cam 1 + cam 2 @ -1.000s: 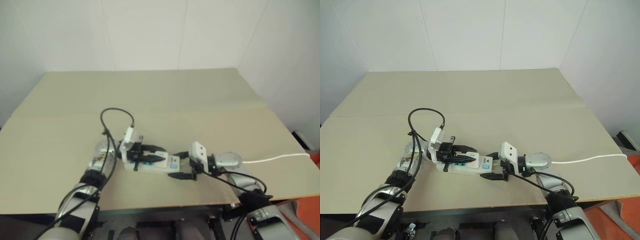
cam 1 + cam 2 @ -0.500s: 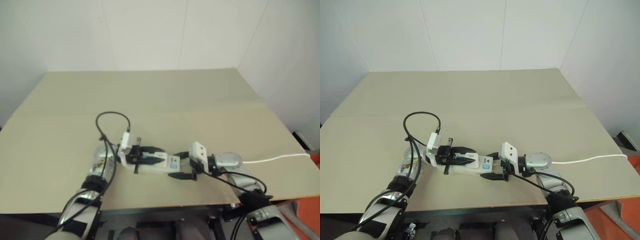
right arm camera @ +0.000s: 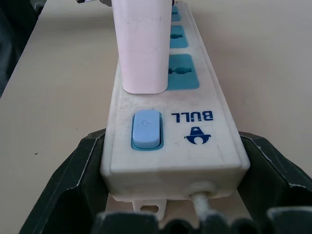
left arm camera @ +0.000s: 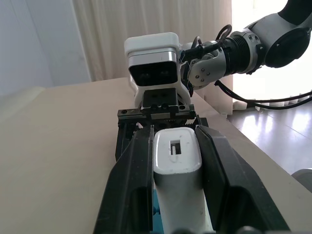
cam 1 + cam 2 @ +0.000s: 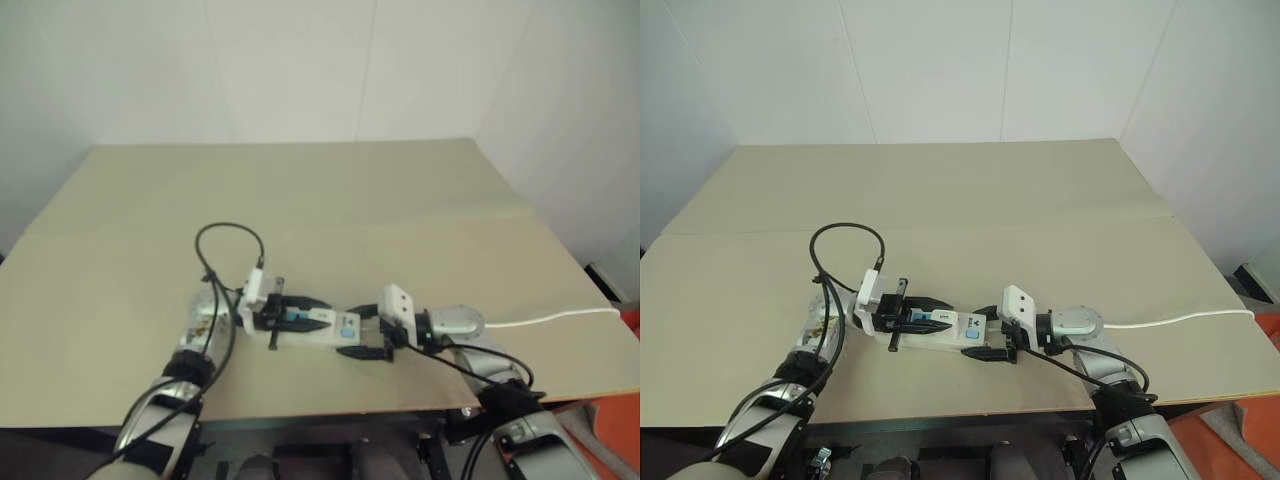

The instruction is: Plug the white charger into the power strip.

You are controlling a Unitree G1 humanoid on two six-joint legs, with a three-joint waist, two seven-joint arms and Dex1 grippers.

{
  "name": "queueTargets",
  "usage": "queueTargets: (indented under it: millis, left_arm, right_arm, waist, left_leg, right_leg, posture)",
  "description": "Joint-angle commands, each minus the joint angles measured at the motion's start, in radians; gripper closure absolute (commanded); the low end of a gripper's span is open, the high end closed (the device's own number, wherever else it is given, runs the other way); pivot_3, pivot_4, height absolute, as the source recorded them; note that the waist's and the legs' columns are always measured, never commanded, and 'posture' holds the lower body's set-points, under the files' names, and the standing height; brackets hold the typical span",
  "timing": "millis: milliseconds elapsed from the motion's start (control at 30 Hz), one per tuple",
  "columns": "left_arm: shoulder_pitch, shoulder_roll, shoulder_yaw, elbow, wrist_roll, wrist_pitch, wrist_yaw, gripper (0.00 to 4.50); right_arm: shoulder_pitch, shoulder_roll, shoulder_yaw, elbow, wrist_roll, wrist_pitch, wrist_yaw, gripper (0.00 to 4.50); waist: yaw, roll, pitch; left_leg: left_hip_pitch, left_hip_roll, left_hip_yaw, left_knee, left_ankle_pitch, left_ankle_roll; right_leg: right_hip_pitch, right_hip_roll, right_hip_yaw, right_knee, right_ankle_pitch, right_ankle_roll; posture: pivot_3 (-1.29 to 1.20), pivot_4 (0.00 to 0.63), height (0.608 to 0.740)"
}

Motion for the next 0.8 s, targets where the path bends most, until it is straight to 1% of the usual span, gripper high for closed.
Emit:
queueTargets:
  millis: [33, 100, 167, 200, 467, 667, 700, 800]
  left_arm:
    - [0.014, 0.033, -0.053, 0.053, 0.039, 0.023, -0.003, 3.49]
    - [0.01, 0.037, -0.061, 0.053, 0.013, 0.069, -0.003, 3.49]
    - [0.011, 0.029, -0.043, 0.052, -0.007, 0.079, -0.003, 2.77]
    - [0.012, 0.027, -0.038, 0.051, -0.012, 0.083, -0.003, 2.56]
    - [0.024, 0.024, -0.017, 0.017, -0.032, 0.083, -0.003, 0.05]
    - [0.024, 0.062, -0.003, -0.089, -0.088, 0.159, -0.003, 0.05]
    - [0.019, 0.06, 0.026, -0.108, -0.094, 0.176, -0.003, 0.05]
    - [-0.007, 0.08, 0.096, -0.181, -0.153, 0.299, 0.003, 0.05]
  right_arm:
    - [0.027, 0.0, 0.036, -0.002, -0.01, -0.006, 0.029, 1.06]
    - [0.027, 0.0, 0.037, -0.002, -0.011, -0.006, 0.027, 1.06]
    - [0.027, 0.0, 0.037, -0.001, -0.013, -0.008, 0.026, 1.06]
    - [0.027, 0.0, 0.037, 0.0, -0.013, -0.009, 0.026, 1.06]
    - [0.023, 0.001, 0.039, 0.006, -0.015, -0.015, 0.028, 1.06]
    - [0.018, 0.003, 0.039, 0.011, -0.012, -0.012, 0.029, 1.06]
    - [0.018, 0.003, 0.037, 0.006, -0.006, 0.006, 0.03, 1.06]
    - [0.011, 0.016, 0.017, -0.001, 0.012, 0.05, 0.002, 1.06]
  waist:
    - [0.001, 0.0, -0.002]
    - [0.001, 0.0, -0.004]
    - [0.0, 0.001, -0.006]
    - [-0.002, 0.001, -0.006]
    - [-0.002, 0.001, -0.006]
    - [-0.003, 0.001, -0.006]
    - [-0.002, 0.001, -0.006]
    - [-0.003, 0.001, -0.006]
  left_leg:
    - [0.0, 0.0, 0.0, 0.0, 0.0, 0.0]
    - [0.0, 0.0, 0.0, 0.0, 0.0, 0.0]
    - [0.0, 0.0, 0.0, 0.0, 0.0, 0.0]
    - [0.001, 0.0, 0.0, 0.0, 0.0, 0.0]
    - [0.001, 0.0, 0.0, -0.001, 0.0, 0.0]
    - [0.001, 0.0, 0.0, -0.001, 0.0, 0.0]
    - [0.0, 0.0, 0.0, -0.001, 0.0, 0.0]
    - [-0.001, 0.0, 0.0, -0.001, 0.0, 0.0]
  right_leg:
    - [0.0, 0.0, 0.0, 0.0, 0.0, 0.0]
    - [0.0, 0.0, 0.0, 0.0, 0.0, 0.0]
    - [0.0, 0.0, 0.0, 0.0, 0.0, 0.0]
    - [0.0, 0.0, 0.0, 0.0, 0.0, 0.0]
    - [0.0, 0.0, 0.0, 0.0, 0.0, 0.0]
    - [0.0, 0.0, 0.0, 0.0, 0.0, 0.0]
    - [-0.001, 0.0, 0.0, 0.0, 0.0, 0.0]
    - [-0.002, 0.0, 0.0, 0.0, 0.0, 0.0]
  posture:
    - [0.0, 0.15, 0.74]
    - [0.0, 0.15, 0.74]
    - [0.0, 0.15, 0.74]
    - [0.0, 0.15, 0.74]
    - [0.0, 0.15, 0.74]
    - [0.0, 0.15, 0.74]
    - [0.0, 0.15, 0.74]
    - [0.0, 0.15, 0.74]
